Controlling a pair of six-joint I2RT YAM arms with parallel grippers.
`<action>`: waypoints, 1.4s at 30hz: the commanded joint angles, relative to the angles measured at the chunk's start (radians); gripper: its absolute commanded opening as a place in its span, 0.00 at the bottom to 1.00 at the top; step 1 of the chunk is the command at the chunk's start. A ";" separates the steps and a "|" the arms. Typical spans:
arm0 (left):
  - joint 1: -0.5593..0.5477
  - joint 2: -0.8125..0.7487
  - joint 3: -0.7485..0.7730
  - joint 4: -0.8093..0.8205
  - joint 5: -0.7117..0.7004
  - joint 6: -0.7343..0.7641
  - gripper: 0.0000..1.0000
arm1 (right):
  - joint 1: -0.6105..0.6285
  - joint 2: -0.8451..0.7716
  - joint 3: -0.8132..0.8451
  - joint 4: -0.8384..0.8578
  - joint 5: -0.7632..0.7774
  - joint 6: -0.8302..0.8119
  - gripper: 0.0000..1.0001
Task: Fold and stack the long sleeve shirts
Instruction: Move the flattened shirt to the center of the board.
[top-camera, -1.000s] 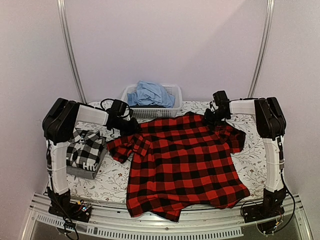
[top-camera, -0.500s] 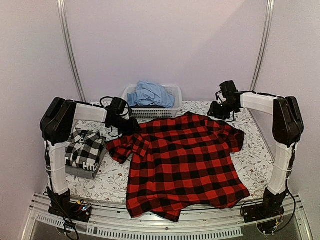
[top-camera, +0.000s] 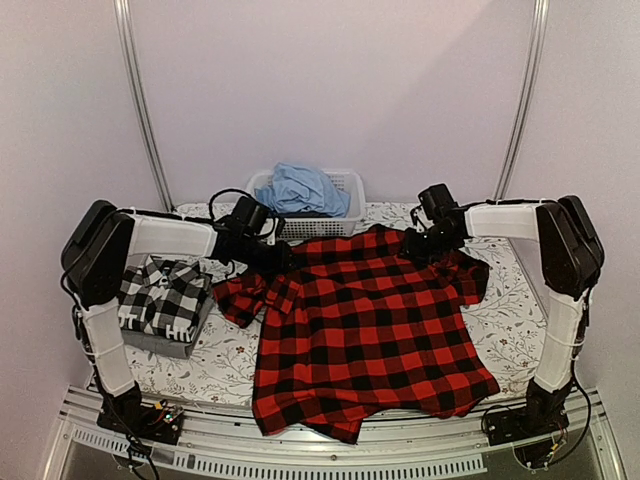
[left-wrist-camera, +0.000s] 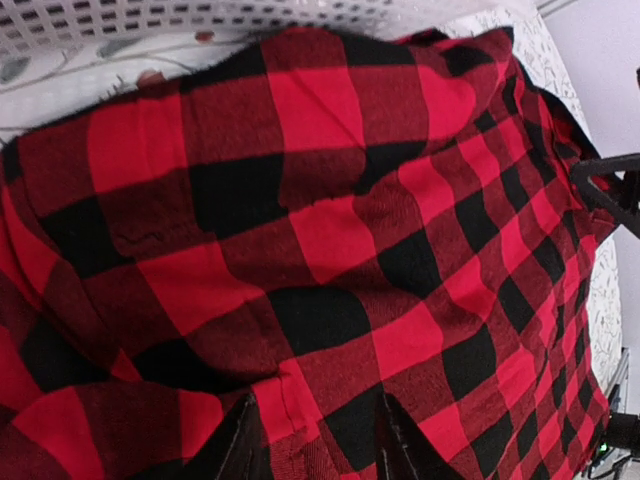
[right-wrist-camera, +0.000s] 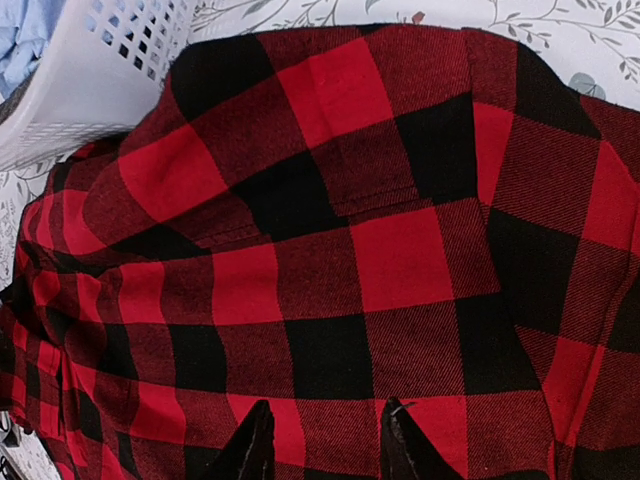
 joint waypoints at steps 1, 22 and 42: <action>-0.025 0.035 -0.054 0.002 0.017 -0.008 0.37 | 0.002 0.067 0.008 0.046 -0.017 0.026 0.35; 0.012 -0.145 -0.321 -0.055 -0.020 0.005 0.21 | 0.000 0.190 0.012 0.073 -0.013 0.039 0.34; -0.039 0.196 0.098 -0.066 -0.104 -0.013 0.23 | -0.017 0.201 0.022 0.074 -0.033 0.070 0.34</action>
